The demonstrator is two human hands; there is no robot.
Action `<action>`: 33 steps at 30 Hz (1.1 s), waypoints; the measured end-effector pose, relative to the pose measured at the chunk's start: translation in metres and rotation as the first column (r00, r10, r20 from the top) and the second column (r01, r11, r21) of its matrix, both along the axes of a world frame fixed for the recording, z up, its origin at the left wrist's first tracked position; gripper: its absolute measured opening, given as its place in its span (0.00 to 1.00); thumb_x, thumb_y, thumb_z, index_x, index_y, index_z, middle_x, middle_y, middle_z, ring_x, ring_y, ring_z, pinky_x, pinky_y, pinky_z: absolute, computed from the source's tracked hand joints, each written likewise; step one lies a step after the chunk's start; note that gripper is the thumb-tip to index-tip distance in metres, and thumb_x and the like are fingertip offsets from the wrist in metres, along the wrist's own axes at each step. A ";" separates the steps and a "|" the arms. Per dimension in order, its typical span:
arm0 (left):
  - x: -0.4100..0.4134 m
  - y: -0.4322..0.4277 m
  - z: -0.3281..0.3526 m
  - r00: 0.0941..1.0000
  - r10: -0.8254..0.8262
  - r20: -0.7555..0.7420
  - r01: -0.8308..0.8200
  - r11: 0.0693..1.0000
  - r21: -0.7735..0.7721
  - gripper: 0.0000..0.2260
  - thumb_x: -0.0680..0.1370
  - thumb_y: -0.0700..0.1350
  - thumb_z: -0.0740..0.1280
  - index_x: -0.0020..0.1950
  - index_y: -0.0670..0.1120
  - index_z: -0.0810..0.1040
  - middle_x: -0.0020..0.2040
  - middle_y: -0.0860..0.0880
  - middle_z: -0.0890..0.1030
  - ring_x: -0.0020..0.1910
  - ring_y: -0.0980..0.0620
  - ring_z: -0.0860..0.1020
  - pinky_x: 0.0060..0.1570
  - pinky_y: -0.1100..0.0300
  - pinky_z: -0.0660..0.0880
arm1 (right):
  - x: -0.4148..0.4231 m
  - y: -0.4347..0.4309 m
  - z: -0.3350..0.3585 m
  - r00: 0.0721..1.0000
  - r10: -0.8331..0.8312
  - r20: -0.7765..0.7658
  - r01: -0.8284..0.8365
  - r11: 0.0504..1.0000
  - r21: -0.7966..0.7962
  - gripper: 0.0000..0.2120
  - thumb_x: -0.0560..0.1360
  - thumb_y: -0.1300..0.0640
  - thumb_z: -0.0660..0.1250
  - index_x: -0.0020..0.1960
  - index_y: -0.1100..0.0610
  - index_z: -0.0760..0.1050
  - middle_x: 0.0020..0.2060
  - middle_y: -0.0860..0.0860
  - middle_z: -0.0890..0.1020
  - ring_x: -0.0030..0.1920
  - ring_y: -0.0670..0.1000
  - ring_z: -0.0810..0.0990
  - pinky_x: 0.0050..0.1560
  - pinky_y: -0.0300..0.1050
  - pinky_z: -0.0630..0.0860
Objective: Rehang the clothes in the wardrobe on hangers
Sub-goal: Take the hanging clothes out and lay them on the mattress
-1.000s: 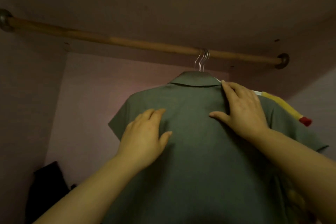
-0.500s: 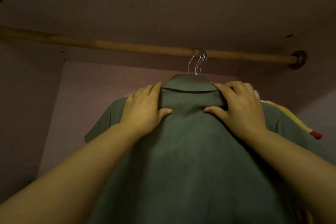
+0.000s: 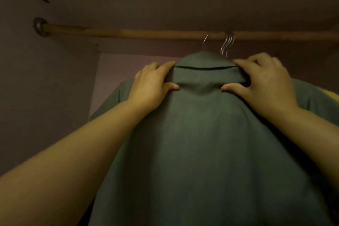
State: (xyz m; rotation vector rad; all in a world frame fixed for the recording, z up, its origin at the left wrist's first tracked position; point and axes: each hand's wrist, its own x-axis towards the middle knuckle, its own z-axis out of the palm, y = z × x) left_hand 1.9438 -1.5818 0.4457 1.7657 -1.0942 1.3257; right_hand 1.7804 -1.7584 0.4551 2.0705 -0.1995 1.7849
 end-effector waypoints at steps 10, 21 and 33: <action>-0.021 0.051 -0.033 0.989 0.138 0.050 -0.132 0.985 -0.109 0.28 0.74 0.53 0.67 0.73 0.53 0.64 0.58 0.44 0.74 0.58 0.43 0.70 0.54 0.52 0.64 | 0.001 0.027 -0.025 0.983 0.184 0.021 -0.183 0.982 -0.045 0.32 0.65 0.40 0.67 0.63 0.57 0.75 0.51 0.61 0.76 0.49 0.64 0.73 0.50 0.55 0.70; -0.084 0.206 -0.204 0.855 0.478 -0.202 -0.494 0.868 -0.039 0.27 0.68 0.50 0.74 0.66 0.47 0.75 0.50 0.43 0.80 0.48 0.40 0.76 0.46 0.52 0.68 | 0.053 0.134 -0.163 0.799 0.575 -0.177 -0.588 0.808 -0.027 0.31 0.66 0.38 0.66 0.62 0.56 0.77 0.44 0.56 0.78 0.46 0.53 0.73 0.44 0.48 0.67; -0.253 0.422 -0.279 0.517 0.843 -0.146 -0.855 0.518 -0.037 0.23 0.72 0.55 0.63 0.65 0.48 0.74 0.48 0.47 0.80 0.48 0.51 0.71 0.48 0.56 0.65 | 0.026 0.370 -0.254 0.373 0.920 -0.118 -0.928 0.372 -0.030 0.26 0.71 0.44 0.66 0.62 0.58 0.72 0.43 0.61 0.80 0.44 0.54 0.72 0.47 0.51 0.69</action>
